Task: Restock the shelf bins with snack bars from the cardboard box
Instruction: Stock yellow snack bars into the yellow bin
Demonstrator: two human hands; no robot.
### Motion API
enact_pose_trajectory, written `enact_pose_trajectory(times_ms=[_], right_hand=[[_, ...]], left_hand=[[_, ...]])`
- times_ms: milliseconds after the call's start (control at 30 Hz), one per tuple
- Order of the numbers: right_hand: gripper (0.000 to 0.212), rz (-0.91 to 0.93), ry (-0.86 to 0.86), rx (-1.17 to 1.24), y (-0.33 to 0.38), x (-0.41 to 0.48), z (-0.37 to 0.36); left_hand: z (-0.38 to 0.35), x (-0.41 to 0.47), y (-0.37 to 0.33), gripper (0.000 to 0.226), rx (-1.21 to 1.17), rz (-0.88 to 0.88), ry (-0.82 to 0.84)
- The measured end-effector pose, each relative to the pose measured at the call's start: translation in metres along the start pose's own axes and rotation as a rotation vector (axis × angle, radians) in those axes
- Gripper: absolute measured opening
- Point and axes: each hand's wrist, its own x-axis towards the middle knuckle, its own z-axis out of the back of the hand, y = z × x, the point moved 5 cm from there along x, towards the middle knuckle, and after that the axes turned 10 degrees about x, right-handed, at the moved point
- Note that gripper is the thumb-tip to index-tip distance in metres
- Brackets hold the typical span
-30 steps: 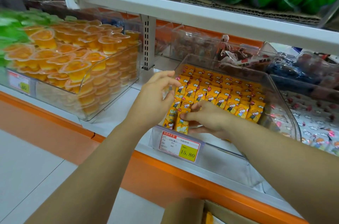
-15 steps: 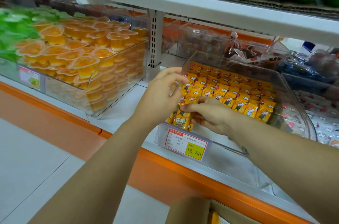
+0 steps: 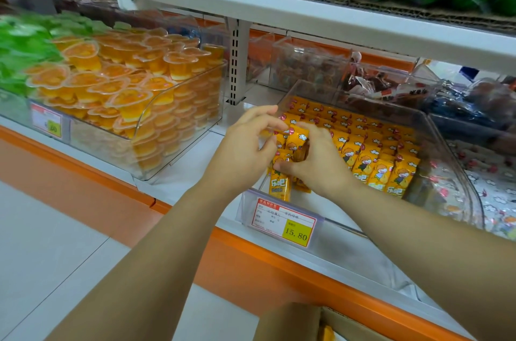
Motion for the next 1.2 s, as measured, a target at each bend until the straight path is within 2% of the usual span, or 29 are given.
enact_pose_trajectory(times_ms=[100, 167, 300, 533, 700, 833, 1033, 1200], right_hand=[[0.1, 0.014, -0.107, 0.03, 0.003, -0.001, 0.011], [0.098, 0.044, -0.14, 0.053, 0.005, -0.002, 0.014], [0.076, 0.082, -0.127, -0.061, 0.004, -0.002, 0.014], [0.06, 0.098, 0.07, -0.114, -0.002, 0.0, 0.014], [0.038, 0.067, 0.033, -0.077, -0.007, -0.005, 0.027], [0.038, 0.054, -0.075, -0.116, -0.008, -0.008, 0.04], [0.035, 0.071, -0.105, -0.232, -0.007, -0.011, 0.042], [0.04, 0.045, -0.09, -0.309, -0.013, -0.004, 0.037]], left_hand=[[-0.001, 0.0, 0.001, 0.024, -0.013, -0.002, -0.001], [-0.001, 0.0, 0.001, 0.024, -0.026, 0.004, 0.001], [0.0, 0.0, 0.001, 0.026, -0.014, -0.011, 0.0], [-0.001, 0.0, 0.002, 0.025, -0.02, -0.01, 0.003], [0.0, 0.0, 0.001, 0.024, 0.004, -0.013, -0.004], [0.0, 0.0, 0.001, 0.024, 0.005, -0.009, 0.007], [0.0, 0.0, 0.0, 0.025, 0.017, -0.012, 0.006], [0.001, 0.001, 0.0, 0.025, 0.056, -0.016, -0.004]])
